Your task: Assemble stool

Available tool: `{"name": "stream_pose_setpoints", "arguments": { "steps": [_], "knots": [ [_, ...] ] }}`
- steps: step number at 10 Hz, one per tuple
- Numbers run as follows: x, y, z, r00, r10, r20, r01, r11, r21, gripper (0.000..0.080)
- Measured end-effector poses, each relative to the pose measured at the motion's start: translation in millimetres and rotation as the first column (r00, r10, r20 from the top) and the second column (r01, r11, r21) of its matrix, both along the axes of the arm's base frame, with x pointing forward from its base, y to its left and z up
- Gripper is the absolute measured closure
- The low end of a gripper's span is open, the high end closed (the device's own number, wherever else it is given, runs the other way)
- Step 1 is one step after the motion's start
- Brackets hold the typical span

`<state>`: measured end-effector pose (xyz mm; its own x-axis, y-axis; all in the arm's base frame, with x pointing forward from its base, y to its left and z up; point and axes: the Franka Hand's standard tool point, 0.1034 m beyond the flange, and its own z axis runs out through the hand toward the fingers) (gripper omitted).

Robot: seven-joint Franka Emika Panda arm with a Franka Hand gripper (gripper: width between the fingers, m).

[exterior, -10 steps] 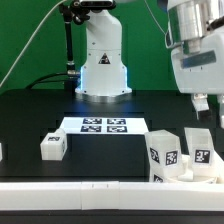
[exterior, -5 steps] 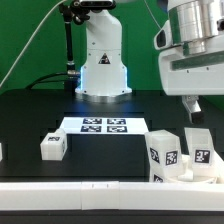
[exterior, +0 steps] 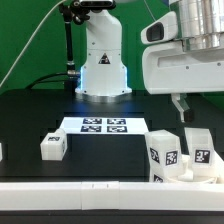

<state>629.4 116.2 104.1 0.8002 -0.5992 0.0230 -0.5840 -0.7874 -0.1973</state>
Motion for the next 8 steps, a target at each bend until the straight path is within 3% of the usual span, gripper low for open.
{"name": "stream_pose_setpoints", "arguments": {
  "steps": [2, 4, 8],
  "knots": [
    [-3.0, 4.7, -0.6, 0.977, 0.215, 0.004, -0.215, 0.974, -0.069, 0.0151],
    [-2.4, 3.7, 4.2, 0.892, 0.453, 0.007, -0.449, 0.885, -0.120, 0.0151],
    [-1.3, 0.4, 4.4, 0.760, 0.650, 0.005, -0.641, 0.751, -0.160, 0.0151]
  ]
}}
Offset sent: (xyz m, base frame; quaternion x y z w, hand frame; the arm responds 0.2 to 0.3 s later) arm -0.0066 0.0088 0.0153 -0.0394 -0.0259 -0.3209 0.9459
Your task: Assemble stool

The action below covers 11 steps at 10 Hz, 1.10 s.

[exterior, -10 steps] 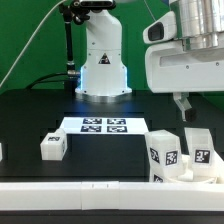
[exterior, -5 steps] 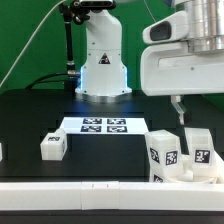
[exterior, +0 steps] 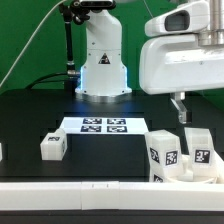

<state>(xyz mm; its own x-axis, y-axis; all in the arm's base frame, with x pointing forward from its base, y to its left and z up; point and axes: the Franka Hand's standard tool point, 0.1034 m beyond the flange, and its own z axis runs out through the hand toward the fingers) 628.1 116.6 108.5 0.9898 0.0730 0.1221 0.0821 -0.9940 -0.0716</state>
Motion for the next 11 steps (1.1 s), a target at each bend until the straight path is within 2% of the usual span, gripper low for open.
{"name": "stream_pose_setpoints", "arguments": {
  "steps": [1, 2, 4, 6, 8, 9, 10, 11],
  "knots": [
    [-0.1, -0.7, -0.6, 0.999, 0.040, 0.002, -0.040, 0.999, -0.006, 0.0151],
    [0.2, -3.2, -2.4, 0.984, 0.179, -0.009, -0.179, 0.984, -0.025, 0.0151],
    [13.4, 0.8, -1.0, 0.918, 0.397, -0.006, -0.397, 0.917, -0.048, 0.0151],
    [15.2, 1.1, 0.8, 0.863, 0.505, -0.010, -0.505, 0.861, -0.070, 0.0151],
    [15.7, -5.0, 0.3, 0.777, 0.629, -0.024, -0.628, 0.771, -0.104, 0.0151],
    [14.4, -7.1, -4.5, 0.691, 0.722, -0.042, -0.721, 0.683, -0.119, 0.0151],
    [15.1, -8.0, -7.9, 0.622, 0.781, -0.057, -0.780, 0.612, -0.128, 0.0151],
    [16.9, -9.3, -8.1, 0.589, 0.806, -0.062, -0.806, 0.579, -0.126, 0.0151]
  ]
}}
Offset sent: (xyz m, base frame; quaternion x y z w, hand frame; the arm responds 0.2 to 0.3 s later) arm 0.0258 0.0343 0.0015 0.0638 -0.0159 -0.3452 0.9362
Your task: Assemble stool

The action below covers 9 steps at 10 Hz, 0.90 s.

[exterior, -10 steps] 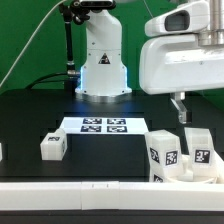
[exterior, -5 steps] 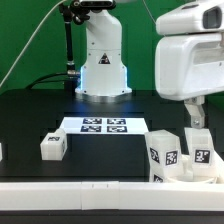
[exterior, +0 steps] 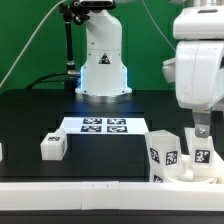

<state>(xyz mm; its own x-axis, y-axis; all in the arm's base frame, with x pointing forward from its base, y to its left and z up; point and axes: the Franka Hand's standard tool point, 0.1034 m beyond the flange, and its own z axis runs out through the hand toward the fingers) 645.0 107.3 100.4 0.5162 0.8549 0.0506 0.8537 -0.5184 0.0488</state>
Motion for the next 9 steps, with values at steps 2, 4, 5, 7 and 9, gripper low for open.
{"name": "stream_pose_setpoints", "arguments": {
  "steps": [2, 4, 5, 7, 9],
  "knots": [
    [-1.4, -2.9, -5.7, 0.991, 0.128, -0.024, -0.129, 0.991, -0.041, 0.0151],
    [-5.4, -4.0, -16.7, 0.991, 0.128, -0.041, -0.130, 0.991, -0.043, 0.0151],
    [-6.4, -3.7, -18.9, 0.992, 0.120, -0.043, -0.122, 0.992, -0.043, 0.0151],
    [-7.0, -2.9, -19.9, 0.992, 0.114, -0.044, -0.116, 0.992, -0.043, 0.0151],
    [-6.4, -3.1, -19.4, 0.994, 0.103, -0.043, -0.104, 0.994, -0.043, 0.0275]
  ]
}}
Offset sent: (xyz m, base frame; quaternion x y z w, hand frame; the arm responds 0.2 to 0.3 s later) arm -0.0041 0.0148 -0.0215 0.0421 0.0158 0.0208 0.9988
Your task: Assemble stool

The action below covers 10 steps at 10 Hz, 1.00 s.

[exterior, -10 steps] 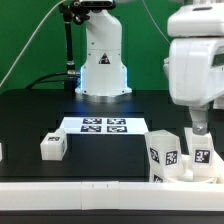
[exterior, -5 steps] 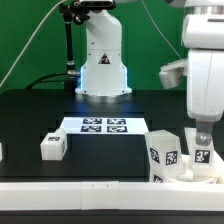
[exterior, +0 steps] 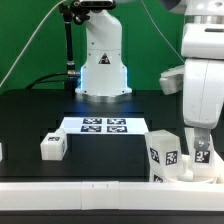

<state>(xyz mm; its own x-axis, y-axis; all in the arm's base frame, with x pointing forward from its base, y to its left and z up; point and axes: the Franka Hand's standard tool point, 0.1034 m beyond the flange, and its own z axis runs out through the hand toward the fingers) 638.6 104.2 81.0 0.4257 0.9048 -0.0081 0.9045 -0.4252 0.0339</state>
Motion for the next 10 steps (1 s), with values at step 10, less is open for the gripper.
{"name": "stream_pose_setpoints", "arguments": {
  "steps": [10],
  "knots": [
    [1.0, -5.4, -0.7, 0.794, -0.608, -0.012, 0.608, 0.793, 0.040, 0.0462]
  ]
}}
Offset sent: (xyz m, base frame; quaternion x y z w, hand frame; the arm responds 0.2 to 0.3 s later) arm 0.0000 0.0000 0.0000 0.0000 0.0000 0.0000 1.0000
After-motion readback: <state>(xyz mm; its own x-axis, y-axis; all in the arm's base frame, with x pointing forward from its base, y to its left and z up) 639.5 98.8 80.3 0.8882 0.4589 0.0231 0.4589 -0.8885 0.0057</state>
